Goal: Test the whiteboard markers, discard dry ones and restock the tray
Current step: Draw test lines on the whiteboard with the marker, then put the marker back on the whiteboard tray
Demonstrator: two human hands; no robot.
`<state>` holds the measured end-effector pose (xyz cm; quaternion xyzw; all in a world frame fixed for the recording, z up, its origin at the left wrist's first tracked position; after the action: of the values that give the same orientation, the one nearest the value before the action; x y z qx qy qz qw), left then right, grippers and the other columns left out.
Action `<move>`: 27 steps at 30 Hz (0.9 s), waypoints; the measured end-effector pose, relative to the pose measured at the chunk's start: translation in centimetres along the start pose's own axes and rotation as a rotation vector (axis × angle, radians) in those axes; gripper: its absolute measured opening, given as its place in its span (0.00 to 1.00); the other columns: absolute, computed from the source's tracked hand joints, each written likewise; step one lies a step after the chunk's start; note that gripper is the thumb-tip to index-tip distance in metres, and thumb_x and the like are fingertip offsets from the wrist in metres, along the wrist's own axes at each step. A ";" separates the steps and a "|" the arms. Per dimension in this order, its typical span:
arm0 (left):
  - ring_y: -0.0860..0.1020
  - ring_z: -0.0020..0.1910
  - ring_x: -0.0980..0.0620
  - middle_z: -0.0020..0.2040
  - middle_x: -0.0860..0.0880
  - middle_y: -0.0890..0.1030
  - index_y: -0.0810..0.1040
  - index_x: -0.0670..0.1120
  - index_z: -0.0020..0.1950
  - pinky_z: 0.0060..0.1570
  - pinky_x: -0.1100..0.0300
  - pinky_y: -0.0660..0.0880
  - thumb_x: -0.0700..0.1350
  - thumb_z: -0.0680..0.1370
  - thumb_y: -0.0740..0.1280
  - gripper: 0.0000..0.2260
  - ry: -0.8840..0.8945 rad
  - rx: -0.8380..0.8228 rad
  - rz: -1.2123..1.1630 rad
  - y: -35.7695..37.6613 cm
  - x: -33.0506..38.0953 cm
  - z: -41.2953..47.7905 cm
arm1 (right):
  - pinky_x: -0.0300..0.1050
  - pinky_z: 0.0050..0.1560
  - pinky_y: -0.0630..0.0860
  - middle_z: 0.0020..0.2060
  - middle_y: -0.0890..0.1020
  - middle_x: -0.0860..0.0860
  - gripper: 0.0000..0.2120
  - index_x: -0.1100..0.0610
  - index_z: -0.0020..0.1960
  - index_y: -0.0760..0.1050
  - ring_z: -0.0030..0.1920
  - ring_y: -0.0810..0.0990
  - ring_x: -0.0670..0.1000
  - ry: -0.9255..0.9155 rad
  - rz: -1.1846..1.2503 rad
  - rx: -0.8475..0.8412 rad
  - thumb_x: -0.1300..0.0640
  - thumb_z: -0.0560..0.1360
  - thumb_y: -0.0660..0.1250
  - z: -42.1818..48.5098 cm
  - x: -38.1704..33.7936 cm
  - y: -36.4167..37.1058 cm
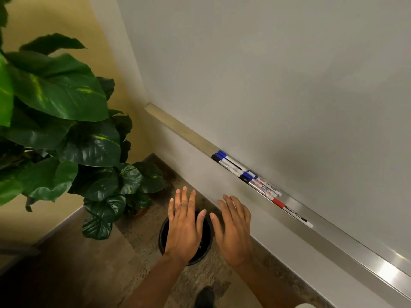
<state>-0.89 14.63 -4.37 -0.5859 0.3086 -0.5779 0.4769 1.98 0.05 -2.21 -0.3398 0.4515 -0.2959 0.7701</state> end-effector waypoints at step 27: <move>0.44 0.83 0.46 0.85 0.46 0.44 0.46 0.48 0.84 0.79 0.46 0.43 0.61 0.86 0.47 0.31 0.603 -0.101 -0.112 3.0 33.2 -5.6 | 0.58 0.76 0.52 0.78 0.58 0.51 0.27 0.55 0.75 0.65 0.79 0.52 0.53 0.384 -0.400 0.224 0.42 0.81 0.59 -12.9 15.9 -28.9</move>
<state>-1.09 -17.86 4.91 -0.4271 0.4317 -0.7350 0.3014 -7.25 -32.51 8.11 -0.2728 0.4776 -0.5488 0.6295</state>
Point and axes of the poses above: each hand's wrist, its own z-axis towards the middle knuckle, its own y-axis out of the palm, x = y × z, the point moved 10 cm from there along z, towards the middle knuckle
